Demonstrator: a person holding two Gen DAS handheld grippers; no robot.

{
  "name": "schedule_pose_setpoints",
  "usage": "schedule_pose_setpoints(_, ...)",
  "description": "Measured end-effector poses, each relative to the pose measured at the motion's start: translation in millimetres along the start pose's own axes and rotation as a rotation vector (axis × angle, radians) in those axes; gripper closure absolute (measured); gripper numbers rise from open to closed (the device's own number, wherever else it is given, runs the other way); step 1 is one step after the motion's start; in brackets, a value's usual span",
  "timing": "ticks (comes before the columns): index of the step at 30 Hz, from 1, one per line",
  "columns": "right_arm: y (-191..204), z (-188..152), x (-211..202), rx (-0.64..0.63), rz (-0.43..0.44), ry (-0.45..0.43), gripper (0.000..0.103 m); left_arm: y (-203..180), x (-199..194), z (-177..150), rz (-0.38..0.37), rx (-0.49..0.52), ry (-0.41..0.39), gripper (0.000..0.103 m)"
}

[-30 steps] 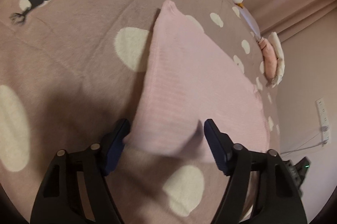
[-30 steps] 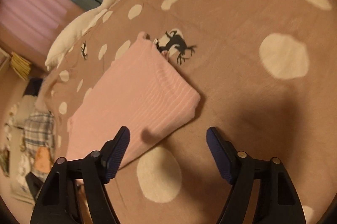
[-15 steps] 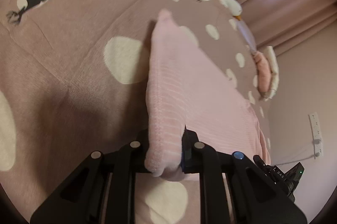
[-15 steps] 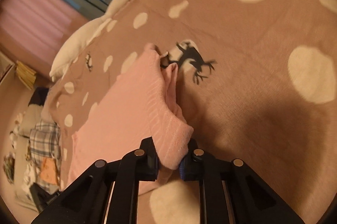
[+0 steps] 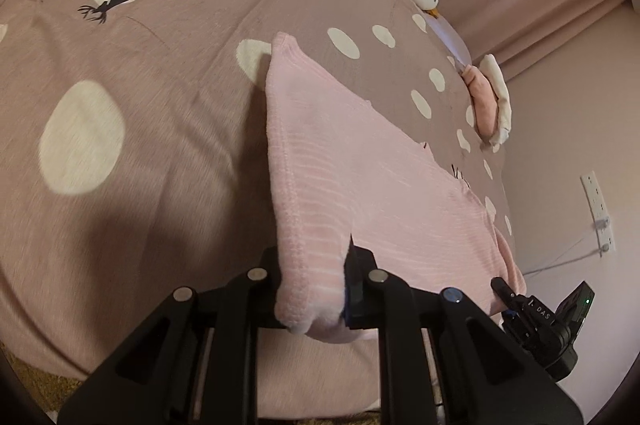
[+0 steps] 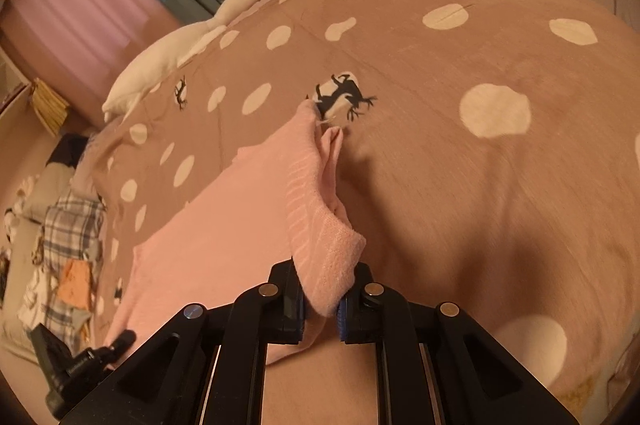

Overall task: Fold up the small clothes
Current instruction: 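Grasp the folded pink shirt's side edge with both grippers, then lift the held edge with the right gripper and fold it over the shirt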

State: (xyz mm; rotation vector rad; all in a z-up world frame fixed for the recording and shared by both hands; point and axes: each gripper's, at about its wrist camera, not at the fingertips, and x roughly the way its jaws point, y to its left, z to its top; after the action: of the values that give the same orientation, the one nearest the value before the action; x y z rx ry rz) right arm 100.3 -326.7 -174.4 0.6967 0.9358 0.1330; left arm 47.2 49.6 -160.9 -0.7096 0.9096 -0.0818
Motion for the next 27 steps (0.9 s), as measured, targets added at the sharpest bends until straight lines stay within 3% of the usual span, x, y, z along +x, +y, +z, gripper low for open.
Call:
schedule_pose_setpoints(8, -2, -19, -8, -0.03, -0.035, -0.02, 0.09, 4, -4, -24, 0.049, 0.064, 0.005, 0.085)
schedule_pose_setpoints(13, -6, -27, -2, -0.041, -0.068, -0.013, 0.09, 5, 2, -30, 0.128, 0.102, 0.016, 0.079)
schedule_pose_setpoints(17, -9, -29, 4, -0.045, -0.09, 0.004, 0.09, 1, -9, -27, 0.142, 0.127, 0.001, 0.075)
schedule_pose_setpoints(22, -12, -32, 7, -0.048, -0.109, 0.012, 0.09, -15, -39, -21, 0.175, 0.187, -0.108, 0.062)
schedule_pose_setpoints(27, -14, -36, 9, -0.043, -0.12, 0.018, 0.09, -39, -47, -17, 0.087, 0.25, -0.132, 0.059)
